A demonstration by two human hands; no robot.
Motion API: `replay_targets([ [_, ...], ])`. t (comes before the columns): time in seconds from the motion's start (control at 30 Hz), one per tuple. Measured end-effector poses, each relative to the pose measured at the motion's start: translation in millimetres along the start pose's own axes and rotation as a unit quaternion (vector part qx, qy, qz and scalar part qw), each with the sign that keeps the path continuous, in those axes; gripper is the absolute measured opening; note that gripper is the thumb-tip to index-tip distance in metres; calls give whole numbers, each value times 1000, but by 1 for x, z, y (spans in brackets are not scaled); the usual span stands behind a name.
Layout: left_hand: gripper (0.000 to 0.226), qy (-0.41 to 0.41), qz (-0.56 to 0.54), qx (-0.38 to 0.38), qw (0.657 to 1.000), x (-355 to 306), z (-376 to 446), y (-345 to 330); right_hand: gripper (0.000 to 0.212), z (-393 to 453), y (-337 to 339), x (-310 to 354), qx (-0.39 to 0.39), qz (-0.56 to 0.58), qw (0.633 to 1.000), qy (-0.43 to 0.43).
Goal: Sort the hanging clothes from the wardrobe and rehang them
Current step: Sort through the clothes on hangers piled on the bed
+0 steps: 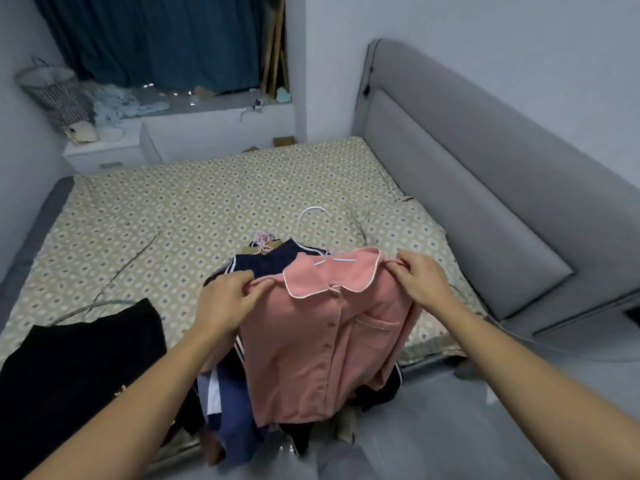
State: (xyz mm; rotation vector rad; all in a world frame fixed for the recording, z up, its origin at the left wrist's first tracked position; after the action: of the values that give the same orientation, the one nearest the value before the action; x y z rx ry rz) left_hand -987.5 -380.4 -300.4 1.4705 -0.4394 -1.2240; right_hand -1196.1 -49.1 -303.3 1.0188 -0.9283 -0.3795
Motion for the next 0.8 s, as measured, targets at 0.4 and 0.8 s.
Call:
replay_targets([
  [0.4,63,-78,-2,61,995,-172,-25,-65,48,-93,148,-111,-58,-88,991,-80],
  [0.8,63,-68,20,139,988,-296,36,-207,47,-48,180,-300,-17,-79,992,-98],
])
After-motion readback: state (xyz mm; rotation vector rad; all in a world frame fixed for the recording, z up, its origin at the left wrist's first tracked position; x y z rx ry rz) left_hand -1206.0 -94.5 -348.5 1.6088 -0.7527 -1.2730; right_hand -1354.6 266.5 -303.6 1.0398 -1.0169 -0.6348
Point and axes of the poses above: each hand's wrist, its own z-axis towards the middle knuckle, its own y-axis out of the back of the hand, x = y × z, the point moved 9 cm from there along z, towards the middle knuckle, and after that the axes turned 7 degrees about y, right-handed, at the moved point
